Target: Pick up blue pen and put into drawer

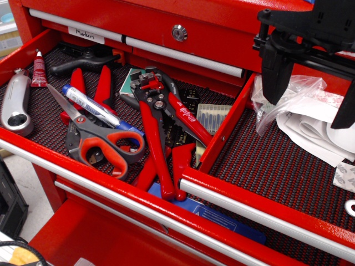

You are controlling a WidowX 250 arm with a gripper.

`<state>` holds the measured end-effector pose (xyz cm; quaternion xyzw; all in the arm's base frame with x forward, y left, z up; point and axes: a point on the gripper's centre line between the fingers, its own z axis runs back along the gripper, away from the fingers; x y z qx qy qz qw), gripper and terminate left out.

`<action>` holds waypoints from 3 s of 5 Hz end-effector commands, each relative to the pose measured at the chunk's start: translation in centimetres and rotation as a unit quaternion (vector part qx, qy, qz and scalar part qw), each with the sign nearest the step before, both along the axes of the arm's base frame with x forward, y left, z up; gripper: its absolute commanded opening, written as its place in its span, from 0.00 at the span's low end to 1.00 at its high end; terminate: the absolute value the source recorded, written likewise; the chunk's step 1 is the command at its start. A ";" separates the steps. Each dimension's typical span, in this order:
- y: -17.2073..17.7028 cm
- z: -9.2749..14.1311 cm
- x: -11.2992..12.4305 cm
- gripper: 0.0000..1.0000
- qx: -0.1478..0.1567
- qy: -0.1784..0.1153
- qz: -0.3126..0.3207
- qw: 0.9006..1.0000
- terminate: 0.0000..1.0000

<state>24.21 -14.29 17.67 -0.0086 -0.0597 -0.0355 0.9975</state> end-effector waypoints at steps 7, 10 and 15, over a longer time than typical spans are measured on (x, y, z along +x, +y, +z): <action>17.8 -4.2 2.8 1.00 0.036 -0.156 0.483 0.861 0.00; 22.6 -8.2 2.8 1.00 0.027 -0.119 0.486 0.865 0.00; 24.7 -13.9 3.5 1.00 -0.019 -0.085 0.503 0.860 0.00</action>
